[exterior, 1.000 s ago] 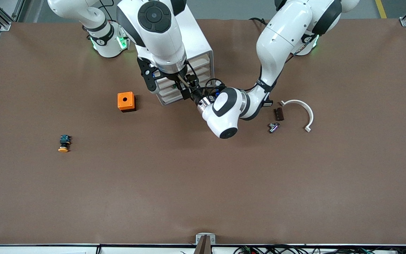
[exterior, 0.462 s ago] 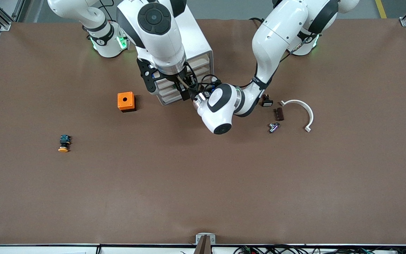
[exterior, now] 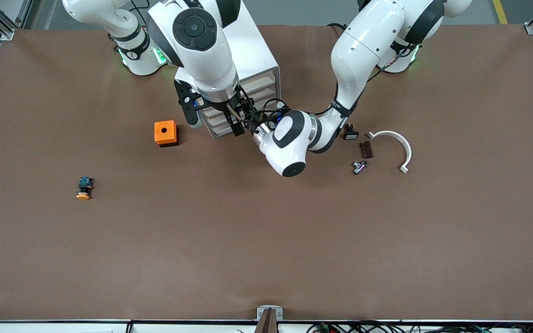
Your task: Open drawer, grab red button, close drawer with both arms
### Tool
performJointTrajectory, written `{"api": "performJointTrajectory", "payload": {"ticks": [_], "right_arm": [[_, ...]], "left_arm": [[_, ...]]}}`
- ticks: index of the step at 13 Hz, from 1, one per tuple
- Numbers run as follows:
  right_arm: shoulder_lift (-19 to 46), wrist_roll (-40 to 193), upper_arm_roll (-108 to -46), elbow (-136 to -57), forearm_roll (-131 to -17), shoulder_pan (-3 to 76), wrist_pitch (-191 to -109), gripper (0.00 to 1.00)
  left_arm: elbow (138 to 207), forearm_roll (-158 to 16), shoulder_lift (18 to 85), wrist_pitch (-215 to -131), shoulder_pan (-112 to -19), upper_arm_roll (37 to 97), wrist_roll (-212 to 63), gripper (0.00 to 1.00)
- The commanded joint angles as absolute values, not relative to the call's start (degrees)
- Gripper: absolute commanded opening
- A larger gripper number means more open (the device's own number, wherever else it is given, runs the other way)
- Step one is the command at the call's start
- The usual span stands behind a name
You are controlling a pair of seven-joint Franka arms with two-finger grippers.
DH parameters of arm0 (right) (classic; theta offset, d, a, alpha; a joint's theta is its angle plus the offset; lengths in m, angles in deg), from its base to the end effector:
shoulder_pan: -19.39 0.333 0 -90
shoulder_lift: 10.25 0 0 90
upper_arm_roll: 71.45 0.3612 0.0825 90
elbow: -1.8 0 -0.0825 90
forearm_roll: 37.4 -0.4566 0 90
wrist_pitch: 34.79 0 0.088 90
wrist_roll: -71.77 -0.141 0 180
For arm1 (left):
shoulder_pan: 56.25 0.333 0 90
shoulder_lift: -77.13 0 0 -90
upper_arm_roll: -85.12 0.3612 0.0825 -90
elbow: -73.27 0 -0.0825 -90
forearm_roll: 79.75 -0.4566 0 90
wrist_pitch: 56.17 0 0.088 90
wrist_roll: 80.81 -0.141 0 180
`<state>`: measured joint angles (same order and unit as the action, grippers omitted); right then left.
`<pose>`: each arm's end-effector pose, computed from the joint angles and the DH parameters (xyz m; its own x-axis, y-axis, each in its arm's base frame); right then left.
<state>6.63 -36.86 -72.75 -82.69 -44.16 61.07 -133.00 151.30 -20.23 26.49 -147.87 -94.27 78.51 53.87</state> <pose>0.5437 0.4844 0.5007 0.3478 -0.9337 -0.0853 -0.9308 -0.3547 0.0878 0.4792 -0.6151 0.1788 -0.4683 0.8798 -0.0809 0.3343 0.0917 -0.9380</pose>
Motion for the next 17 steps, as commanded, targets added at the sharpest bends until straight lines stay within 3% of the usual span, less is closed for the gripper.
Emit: {"api": "performJointTrajectory", "payload": {"ticks": [1,13,14,15,16,17], "right_arm": [[7.33,-37.13,-72.68,-80.65,-44.78,60.44,-131.91,1.0],[7.15,-27.99,-72.95,-82.48,-44.08,57.54,-131.03,1.0],[7.15,-27.9,-72.95,-83.62,-44.08,57.62,-131.38,1.0],[7.24,-27.9,-72.95,-85.11,-43.81,57.97,-131.99,1.0],[7.16,-27.9,-72.86,-87.04,-43.73,58.32,-133.83,1.0],[7.07,-27.99,-72.86,-89.41,-43.72,58.94,-136.11,1.0]], "left_arm": [[150.71,-19.02,26.24,-148.19,-94.04,79.14,52.78,0.01],[147.72,-19.37,26.77,-148.19,-83.05,80.28,51.02,0.04],[147.54,-19.37,26.77,-148.28,-82.7,80.63,50.24,0.15],[147.63,-19.37,26.68,-148.19,-82.44,80.73,49.36,0.54],[147.63,-19.37,26.76,-148.19,-82.18,80.73,48.83,1.0],[147.63,-19.37,26.77,-148.19,-81.65,80.73,48.48,1.0]]}}
